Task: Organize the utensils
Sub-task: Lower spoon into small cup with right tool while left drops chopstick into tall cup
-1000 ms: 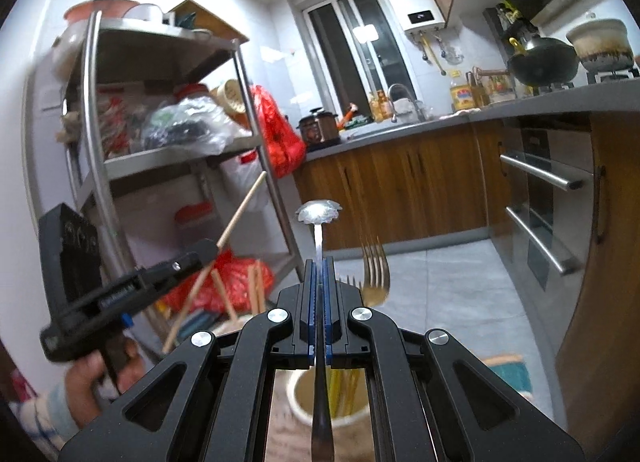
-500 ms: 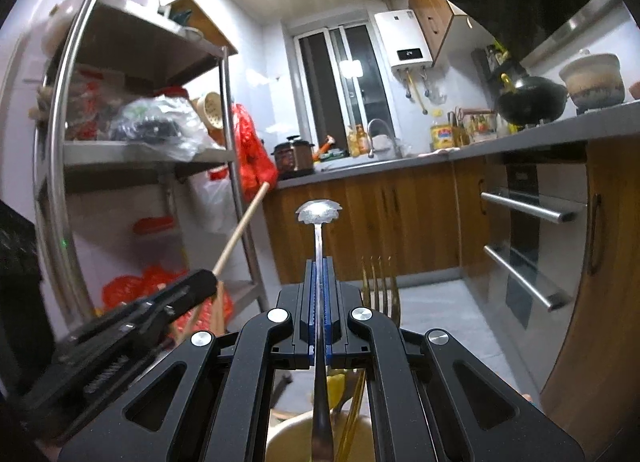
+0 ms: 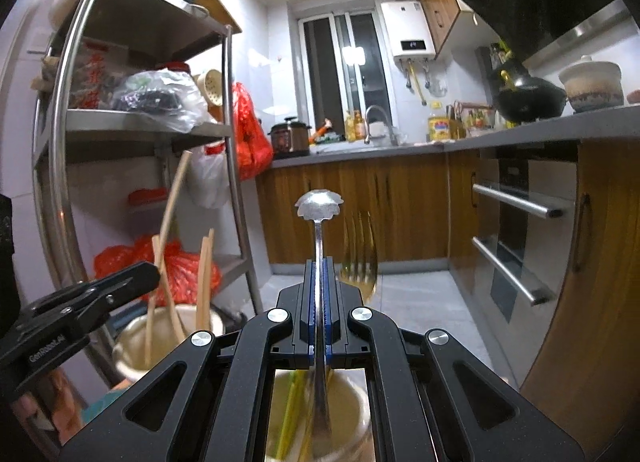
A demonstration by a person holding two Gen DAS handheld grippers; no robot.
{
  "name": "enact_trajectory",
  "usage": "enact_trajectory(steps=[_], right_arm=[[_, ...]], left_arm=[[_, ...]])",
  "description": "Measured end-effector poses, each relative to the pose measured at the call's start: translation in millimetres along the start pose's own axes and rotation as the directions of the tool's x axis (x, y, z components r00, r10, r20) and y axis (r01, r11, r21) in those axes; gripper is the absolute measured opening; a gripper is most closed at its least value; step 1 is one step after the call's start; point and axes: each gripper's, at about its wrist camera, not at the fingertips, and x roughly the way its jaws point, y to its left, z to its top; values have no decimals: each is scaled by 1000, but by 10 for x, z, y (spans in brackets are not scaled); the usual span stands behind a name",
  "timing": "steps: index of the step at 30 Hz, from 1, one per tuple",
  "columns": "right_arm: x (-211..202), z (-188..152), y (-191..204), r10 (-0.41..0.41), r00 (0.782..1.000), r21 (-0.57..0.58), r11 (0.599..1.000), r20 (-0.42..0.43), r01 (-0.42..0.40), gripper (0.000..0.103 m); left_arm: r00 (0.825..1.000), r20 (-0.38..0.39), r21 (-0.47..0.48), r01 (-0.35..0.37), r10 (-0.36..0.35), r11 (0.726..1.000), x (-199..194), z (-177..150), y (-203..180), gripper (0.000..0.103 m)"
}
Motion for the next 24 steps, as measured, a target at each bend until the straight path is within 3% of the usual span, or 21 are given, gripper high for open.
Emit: enact_trajectory(steps=[11, 12, 13, 15, 20, 22, 24], right_arm=[[-50, -183, -46, -7, 990, 2, 1000, -142, 7, 4], [-55, -188, -54, -10, 989, 4, 1000, -150, 11, 4], [-66, -193, -53, -14, 988, 3, 1000, -155, 14, 4], [-82, -190, -56, -13, 987, 6, 1000, -160, 14, 4], [-161, -130, -73, -15, 991, 14, 1000, -135, 17, 4], [-161, -124, -72, -16, 989, 11, 1000, -145, 18, 4], [-154, -128, -84, -15, 986, 8, 1000, -163, 17, 4]], left_arm=[[997, -72, 15, -25, 26, 1000, -87, -35, -45, 7], [997, -73, 12, -27, 27, 1000, -107, -26, -47, 14], [997, -74, 4, -31, 31, 1000, -137, -18, -45, 28], [998, -61, -1, -33, 33, 999, -207, -10, -53, 39], [997, -75, -9, -31, 31, 999, -403, -41, -99, 42], [996, -75, -7, -48, 48, 999, -495, -80, -128, 54], [996, -77, -14, -46, 45, 999, -558, -111, -153, 58]])
